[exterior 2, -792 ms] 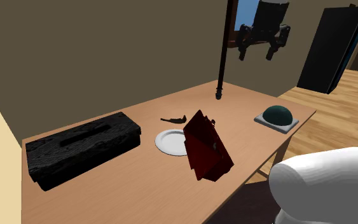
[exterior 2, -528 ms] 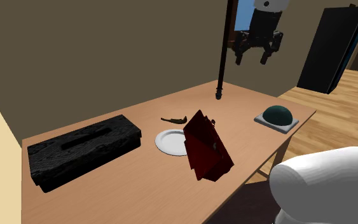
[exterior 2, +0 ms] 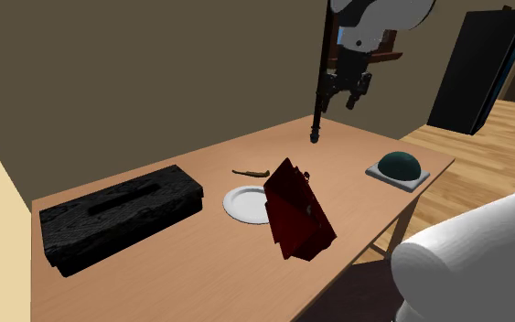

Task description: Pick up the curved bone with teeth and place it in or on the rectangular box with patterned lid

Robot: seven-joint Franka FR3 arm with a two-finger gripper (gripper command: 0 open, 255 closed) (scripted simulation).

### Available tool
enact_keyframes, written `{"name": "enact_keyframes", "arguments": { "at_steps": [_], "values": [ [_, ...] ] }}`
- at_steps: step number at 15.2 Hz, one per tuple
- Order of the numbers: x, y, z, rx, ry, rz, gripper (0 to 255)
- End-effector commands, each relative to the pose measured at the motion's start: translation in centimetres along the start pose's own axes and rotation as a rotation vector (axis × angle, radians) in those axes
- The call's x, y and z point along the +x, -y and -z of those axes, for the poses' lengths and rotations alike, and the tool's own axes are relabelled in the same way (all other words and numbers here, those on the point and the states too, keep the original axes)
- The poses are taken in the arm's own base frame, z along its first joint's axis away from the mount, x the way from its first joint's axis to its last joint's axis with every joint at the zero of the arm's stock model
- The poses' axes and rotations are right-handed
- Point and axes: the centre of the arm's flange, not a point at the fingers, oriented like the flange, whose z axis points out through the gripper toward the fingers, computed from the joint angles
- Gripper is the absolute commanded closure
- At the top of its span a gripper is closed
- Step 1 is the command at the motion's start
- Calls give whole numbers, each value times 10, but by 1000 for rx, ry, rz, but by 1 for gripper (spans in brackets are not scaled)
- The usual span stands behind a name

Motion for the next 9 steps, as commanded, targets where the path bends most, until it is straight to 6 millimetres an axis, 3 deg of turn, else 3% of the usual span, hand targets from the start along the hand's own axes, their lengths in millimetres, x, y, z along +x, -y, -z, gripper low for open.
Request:
{"name": "enact_keyframes", "arguments": {
  "at_steps": [1, 9],
  "values": [
    [17, -3, -25, 18, 4, 66, 0],
    [82, 5, -110, 92, 23, 319, 0]
  ]
}}
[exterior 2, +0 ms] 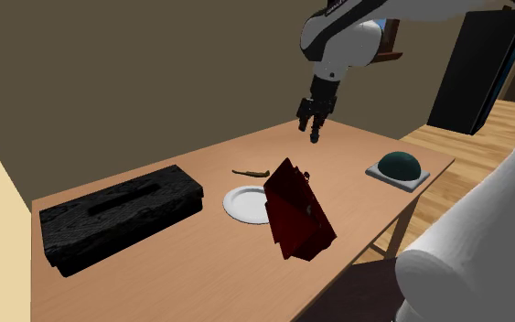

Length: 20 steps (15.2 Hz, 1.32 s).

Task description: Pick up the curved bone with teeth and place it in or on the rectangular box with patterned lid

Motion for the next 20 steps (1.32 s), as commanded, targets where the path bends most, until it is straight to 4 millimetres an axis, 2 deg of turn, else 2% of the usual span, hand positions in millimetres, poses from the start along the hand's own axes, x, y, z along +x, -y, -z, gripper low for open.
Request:
{"name": "enact_keyframes", "arguments": {
  "at_steps": [1, 9, 17, 20],
  "values": [
    [19, -1, -25, 18, 5, 67, 0],
    [83, 7, -111, 92, 24, 320, 0],
    [141, 38, -196, 167, 43, 573, 0],
    [144, 43, -214, 173, 45, 594, 0]
  ]
}}
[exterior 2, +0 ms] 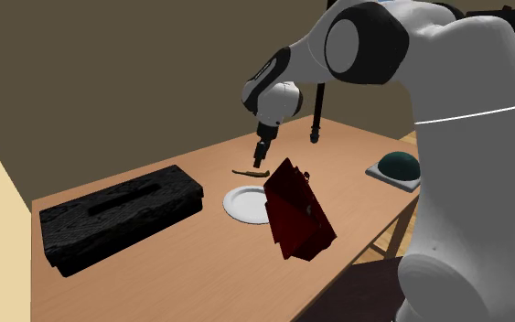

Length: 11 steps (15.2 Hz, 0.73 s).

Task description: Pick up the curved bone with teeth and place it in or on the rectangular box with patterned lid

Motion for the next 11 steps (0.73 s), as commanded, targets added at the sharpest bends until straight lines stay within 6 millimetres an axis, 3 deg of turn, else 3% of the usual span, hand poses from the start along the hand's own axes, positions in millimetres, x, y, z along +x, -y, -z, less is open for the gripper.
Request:
{"name": "enact_keyframes", "arguments": {
  "at_steps": [1, 6, 11],
  "values": [
    [0, 0, -10, 1, 0, 7, 0],
    [0, 0, -35, 1, 0, 7, 0],
    [0, 0, -35, 1, 0, 7, 0]
  ]
}}
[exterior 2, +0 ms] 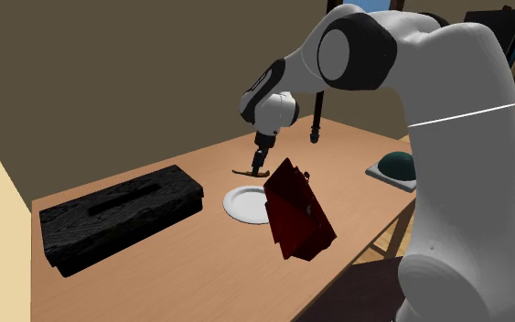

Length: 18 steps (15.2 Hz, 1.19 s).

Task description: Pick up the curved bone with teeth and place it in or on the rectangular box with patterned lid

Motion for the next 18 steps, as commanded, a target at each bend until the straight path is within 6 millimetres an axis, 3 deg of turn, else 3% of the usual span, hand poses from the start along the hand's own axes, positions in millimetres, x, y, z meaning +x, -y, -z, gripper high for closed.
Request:
{"name": "enact_keyframes", "arguments": {
  "at_steps": [1, 2, 3, 12, 13, 16, 18],
  "values": [
    [0, 0, 0, 0, 0, 0, 0],
    [0, 0, 0, 0, 0, 0, 0],
    [0, 0, 0, 0, 0, 0, 255],
    [0, 0, 0, 0, 0, 0, 255],
    [0, 0, 0, 0, 0, 0, 0],
    [30, -18, 21, 29, 36, -187, 0],
    [30, -17, 10, 29, 36, -187, 0]
  ]
}}
